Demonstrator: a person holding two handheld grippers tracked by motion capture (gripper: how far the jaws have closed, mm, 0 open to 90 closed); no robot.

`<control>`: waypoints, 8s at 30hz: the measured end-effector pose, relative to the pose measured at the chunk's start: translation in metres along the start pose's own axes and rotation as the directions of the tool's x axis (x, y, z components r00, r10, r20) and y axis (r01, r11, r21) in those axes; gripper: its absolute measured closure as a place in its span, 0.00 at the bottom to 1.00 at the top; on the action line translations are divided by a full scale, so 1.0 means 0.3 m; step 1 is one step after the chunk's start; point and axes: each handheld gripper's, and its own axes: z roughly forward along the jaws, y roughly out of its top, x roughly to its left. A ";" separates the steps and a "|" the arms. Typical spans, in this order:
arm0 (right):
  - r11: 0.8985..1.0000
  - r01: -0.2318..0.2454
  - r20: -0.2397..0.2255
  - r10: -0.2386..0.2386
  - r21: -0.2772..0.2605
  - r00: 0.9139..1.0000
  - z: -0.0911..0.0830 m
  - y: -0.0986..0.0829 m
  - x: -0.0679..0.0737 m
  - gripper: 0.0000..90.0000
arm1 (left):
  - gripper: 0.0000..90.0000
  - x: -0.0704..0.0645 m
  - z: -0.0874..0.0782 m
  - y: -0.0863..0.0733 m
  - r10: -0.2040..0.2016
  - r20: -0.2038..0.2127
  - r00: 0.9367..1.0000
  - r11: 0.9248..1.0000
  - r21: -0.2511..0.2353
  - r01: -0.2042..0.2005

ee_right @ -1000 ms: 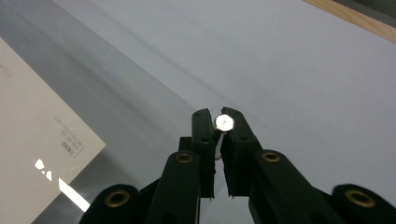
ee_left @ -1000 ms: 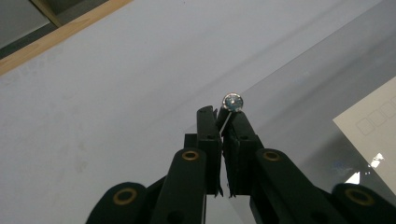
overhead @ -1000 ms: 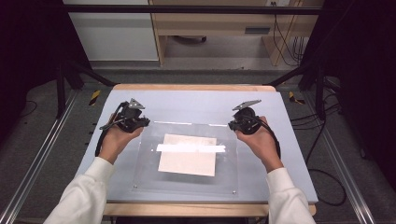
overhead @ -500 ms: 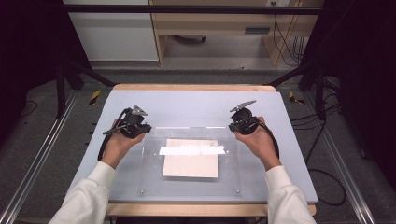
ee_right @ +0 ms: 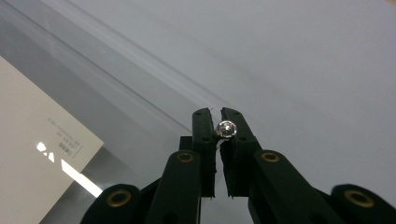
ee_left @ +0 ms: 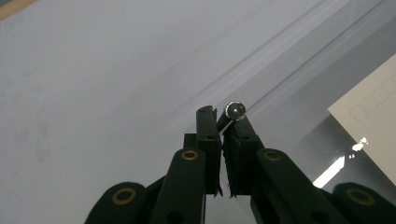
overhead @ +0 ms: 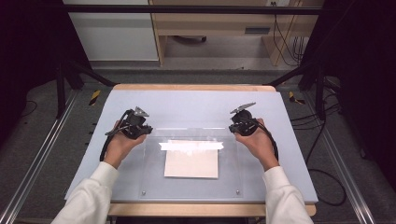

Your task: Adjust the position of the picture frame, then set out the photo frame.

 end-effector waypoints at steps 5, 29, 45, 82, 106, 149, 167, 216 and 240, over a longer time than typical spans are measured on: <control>1.000 -0.014 0.004 0.014 0.001 1.000 0.015 -0.015 -0.007 0.94 | 0.94 0.001 0.030 -0.004 -0.019 0.010 1.000 1.000 -0.003 0.019; 0.997 -0.074 -0.006 0.074 -0.005 0.997 0.085 -0.057 -0.027 0.95 | 0.94 0.003 0.109 -0.043 -0.072 0.014 0.997 0.997 -0.025 0.072; 0.996 -0.053 0.007 0.053 -0.073 0.999 0.074 -0.094 -0.030 0.69 | 0.75 -0.009 0.074 -0.071 -0.097 -0.013 0.995 0.981 -0.169 0.094; 0.966 0.007 0.109 0.022 -0.258 0.994 0.018 -0.115 0.026 0.84 | 0.62 -0.070 0.028 -0.106 -0.103 -0.148 0.984 0.932 -0.359 0.044; 0.963 -0.024 0.099 0.052 -0.268 0.994 0.014 -0.110 0.018 0.94 | 0.92 -0.063 0.071 -0.103 -0.131 -0.122 0.984 0.940 -0.329 0.085; 0.985 -0.167 0.037 0.168 -0.033 0.985 0.034 0.026 -0.040 0.96 | 0.94 0.031 0.088 0.040 -0.196 -0.033 0.980 0.979 -0.068 0.193; 0.981 -0.175 -0.015 0.174 -0.080 0.985 0.046 0.014 -0.071 0.95 | 0.95 0.057 0.100 0.058 -0.218 -0.008 0.976 0.975 -0.049 0.217; 0.920 0.234 0.124 -0.204 -0.314 0.971 -0.328 -0.614 0.310 0.23 | 0.95 0.082 0.116 0.097 -0.238 -0.001 0.971 0.971 0.019 0.238; 0.925 0.298 0.116 -0.278 -0.234 0.954 -0.230 -0.621 0.348 0.24 | 0.94 0.091 0.120 0.103 -0.241 0.004 0.971 0.970 0.027 0.241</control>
